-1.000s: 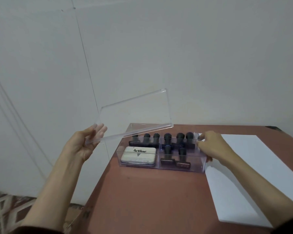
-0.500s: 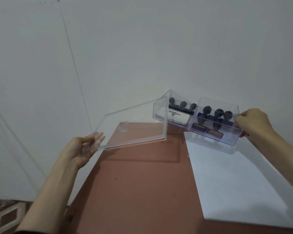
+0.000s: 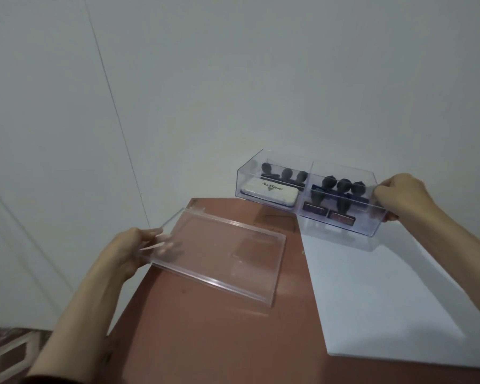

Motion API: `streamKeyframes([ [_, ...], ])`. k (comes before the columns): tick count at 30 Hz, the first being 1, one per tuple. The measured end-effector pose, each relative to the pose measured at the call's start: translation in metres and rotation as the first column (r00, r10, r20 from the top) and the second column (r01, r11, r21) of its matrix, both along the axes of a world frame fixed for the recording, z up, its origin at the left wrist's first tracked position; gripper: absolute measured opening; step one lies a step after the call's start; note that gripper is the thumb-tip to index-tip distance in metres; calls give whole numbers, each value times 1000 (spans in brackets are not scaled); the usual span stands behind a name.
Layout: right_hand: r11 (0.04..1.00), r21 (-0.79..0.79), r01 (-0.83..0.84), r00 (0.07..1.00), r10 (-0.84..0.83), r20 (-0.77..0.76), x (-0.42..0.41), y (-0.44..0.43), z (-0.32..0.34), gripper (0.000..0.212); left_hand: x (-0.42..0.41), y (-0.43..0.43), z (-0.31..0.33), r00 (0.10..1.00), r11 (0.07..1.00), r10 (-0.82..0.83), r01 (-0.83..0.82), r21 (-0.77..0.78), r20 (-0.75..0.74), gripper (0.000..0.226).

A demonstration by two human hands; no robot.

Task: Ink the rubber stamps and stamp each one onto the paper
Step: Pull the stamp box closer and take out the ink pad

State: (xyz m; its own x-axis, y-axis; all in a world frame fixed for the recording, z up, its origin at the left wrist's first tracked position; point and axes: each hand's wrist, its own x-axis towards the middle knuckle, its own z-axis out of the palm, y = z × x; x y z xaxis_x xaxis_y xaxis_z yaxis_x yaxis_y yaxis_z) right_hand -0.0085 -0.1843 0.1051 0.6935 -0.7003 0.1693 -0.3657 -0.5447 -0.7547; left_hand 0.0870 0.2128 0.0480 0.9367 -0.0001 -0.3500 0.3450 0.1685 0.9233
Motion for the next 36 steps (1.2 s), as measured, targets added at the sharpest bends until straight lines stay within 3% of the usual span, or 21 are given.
streamKeyframes([
  [7,993,-26,-116,993,116,-18,7,31,-6,25,6,-42,-15,995,996,77,-75,-39,57,20],
  [11,984,-22,-176,984,176,-30,10,55,-14,26,4,-47,-27,971,984,86,-118,136,225,21],
  [12,982,-20,-189,982,188,-33,10,60,-16,26,3,-45,-30,955,949,54,-140,282,292,21],
  [15,974,-8,-225,973,224,-45,10,75,-24,25,-5,-37,-30,914,721,-69,-231,654,400,21],
  [19,967,0,-253,966,253,-58,11,88,-35,25,-7,-27,-32,920,592,-140,-219,776,366,31],
  [22,967,-5,-254,966,253,-59,11,91,-40,26,-6,-20,-33,935,557,-168,-172,813,313,25],
  [26,969,-28,-246,968,244,-61,10,92,-45,31,-1,-12,-28,936,584,-243,-69,809,256,23],
  [28,969,-42,-244,968,240,-69,9,93,-46,31,2,-8,-25,941,653,-255,0,757,221,22],
  [32,967,-43,-250,967,246,-66,8,95,-46,33,6,-17,-13,955,916,-108,-13,402,277,27],
  [34,963,-34,-268,961,265,-72,8,95,-47,33,5,-27,-8,970,971,-65,7,238,235,29],
  [36,956,-16,-293,953,291,-80,6,95,-49,31,6,-32,-8,982,985,-68,38,170,175,29],
])
